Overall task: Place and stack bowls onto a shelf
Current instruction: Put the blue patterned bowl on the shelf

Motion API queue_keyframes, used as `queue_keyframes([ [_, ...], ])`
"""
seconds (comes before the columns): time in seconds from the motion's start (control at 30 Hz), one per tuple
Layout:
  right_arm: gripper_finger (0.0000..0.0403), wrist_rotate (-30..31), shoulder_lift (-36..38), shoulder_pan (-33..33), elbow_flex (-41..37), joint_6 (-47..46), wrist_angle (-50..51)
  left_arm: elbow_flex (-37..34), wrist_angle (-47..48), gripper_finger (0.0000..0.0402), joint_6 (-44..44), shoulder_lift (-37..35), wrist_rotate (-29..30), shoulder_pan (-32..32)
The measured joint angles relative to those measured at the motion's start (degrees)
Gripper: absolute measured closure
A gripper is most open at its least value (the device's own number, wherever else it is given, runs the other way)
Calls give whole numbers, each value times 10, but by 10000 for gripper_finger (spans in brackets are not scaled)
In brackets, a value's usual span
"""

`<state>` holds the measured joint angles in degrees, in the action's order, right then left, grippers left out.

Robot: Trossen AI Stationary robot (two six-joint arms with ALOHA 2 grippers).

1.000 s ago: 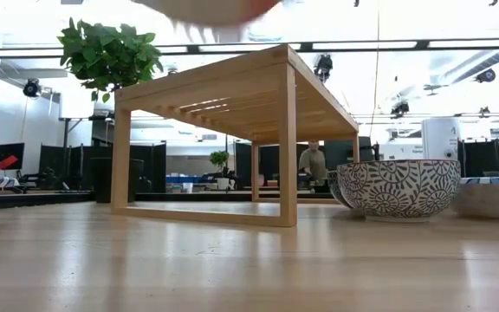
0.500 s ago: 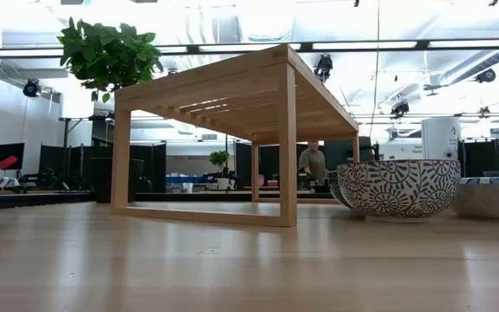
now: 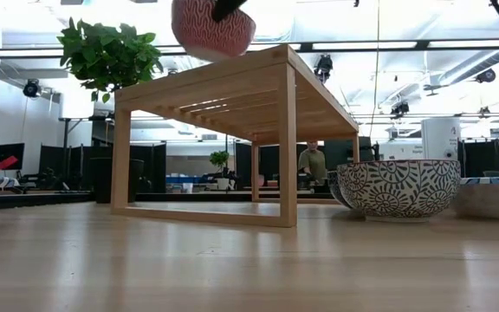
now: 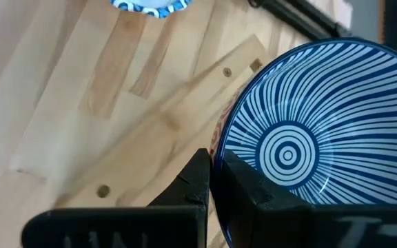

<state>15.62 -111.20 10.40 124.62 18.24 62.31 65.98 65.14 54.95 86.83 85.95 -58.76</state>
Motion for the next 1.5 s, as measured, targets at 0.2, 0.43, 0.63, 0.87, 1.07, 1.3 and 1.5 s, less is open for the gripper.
queue_keyframes([
  [0.2, 390, -66, 0, -41, -6, -6, 0, 0, 0, 363, -3, 0, 0, 0],
  [0.43, 390, -72, 0, -61, -23, -6, 0, 0, 0, 363, -3, 0, -1, 0],
  [0.63, 390, -73, 0, -62, -33, -2, 0, 0, 0, 363, -3, 0, -1, 0],
  [0.87, 390, -71, 0, -62, -37, 0, 0, 0, 0, 363, -3, 0, -1, 0],
  [1.07, 369, -64, 0, -63, -46, 1, -9, 0, 0, 363, -3, 0, -1, 0],
  [1.3, 316, -64, 0, -63, -52, -6, -24, 0, 0, 363, -3, 0, -1, 0],
  [1.5, 281, -57, 0, -63, -48, -21, -28, 0, 0, 363, -3, 0, -5, 0],
])
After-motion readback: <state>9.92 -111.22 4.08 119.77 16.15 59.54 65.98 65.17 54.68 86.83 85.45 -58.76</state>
